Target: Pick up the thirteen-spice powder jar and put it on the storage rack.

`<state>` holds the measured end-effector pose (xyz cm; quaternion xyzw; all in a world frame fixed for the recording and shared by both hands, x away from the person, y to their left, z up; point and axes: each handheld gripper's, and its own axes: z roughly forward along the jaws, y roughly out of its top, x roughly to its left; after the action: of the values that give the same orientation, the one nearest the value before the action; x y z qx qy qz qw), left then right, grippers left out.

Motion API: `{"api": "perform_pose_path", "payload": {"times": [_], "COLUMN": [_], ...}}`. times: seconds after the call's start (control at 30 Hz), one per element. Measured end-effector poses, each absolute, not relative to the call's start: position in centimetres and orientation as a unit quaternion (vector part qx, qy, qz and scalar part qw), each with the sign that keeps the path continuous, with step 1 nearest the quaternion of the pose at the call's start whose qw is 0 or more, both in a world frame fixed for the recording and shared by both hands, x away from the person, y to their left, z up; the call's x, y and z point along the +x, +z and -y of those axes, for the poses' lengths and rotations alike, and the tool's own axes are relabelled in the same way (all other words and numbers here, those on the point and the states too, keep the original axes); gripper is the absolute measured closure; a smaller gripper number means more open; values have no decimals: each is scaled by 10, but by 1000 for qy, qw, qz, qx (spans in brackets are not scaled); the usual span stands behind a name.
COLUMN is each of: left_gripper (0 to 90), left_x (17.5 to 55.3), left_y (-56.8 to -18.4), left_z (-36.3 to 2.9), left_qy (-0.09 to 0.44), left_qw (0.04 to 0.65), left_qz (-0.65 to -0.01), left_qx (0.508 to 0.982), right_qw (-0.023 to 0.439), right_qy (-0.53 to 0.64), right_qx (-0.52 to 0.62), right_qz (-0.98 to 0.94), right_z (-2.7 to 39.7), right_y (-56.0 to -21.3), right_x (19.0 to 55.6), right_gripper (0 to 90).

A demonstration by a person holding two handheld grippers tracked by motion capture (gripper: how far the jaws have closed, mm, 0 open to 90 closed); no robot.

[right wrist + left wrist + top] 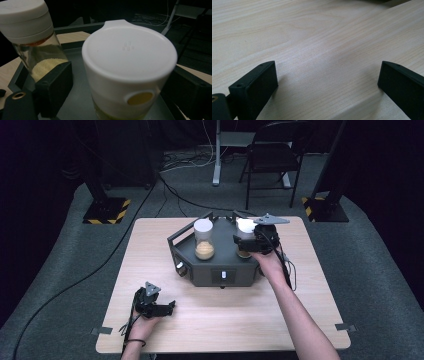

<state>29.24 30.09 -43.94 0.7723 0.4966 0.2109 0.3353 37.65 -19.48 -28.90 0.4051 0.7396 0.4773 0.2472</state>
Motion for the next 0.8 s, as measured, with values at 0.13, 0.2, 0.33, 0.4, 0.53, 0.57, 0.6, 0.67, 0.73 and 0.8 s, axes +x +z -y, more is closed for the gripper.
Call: {"api": "perform_pose_path", "payload": {"times": [0.13,0.2,0.33,0.4,0.53,0.57,0.6,0.67,0.73,0.8], "left_gripper": [21,21,21,21,21,21,21,21,21,21], "left_x": [292,292,292,292,292,292,292,292,292,292], "left_y": [-439,-439,-439,-439,-439,-439,-439,-439,-439,-439], "left_z": [-301,-301,-301,-301,-300,-300,-300,-300,-300,-300], "left_qy": [212,212,211,212,212,212,212,212,212,212], "left_qw": [335,335,335,335,335,335,335,334,335,334], "left_qz": [-497,-497,-497,-497,-497,-498,-498,-498,-498,-498], "left_qx": [772,772,772,772,772,772,772,771,771,771], "right_qw": [244,241,236,236,234,235,237,242,245,243], "right_qy": [484,488,494,494,491,490,488,484,484,487], "right_qx": [405,406,410,410,415,415,415,414,415,416], "right_qz": [-736,-734,-729,-730,-730,-730,-731,-732,-730,-728], "right_z": [206,213,233,236,251,253,256,261,267,273], "right_y": [-291,-294,-305,-308,-322,-324,-327,-331,-337,-345], "right_x": [369,364,349,346,334,332,329,323,316,309], "right_gripper": [98,96,89,89,84,82,80,75,71,67]}}
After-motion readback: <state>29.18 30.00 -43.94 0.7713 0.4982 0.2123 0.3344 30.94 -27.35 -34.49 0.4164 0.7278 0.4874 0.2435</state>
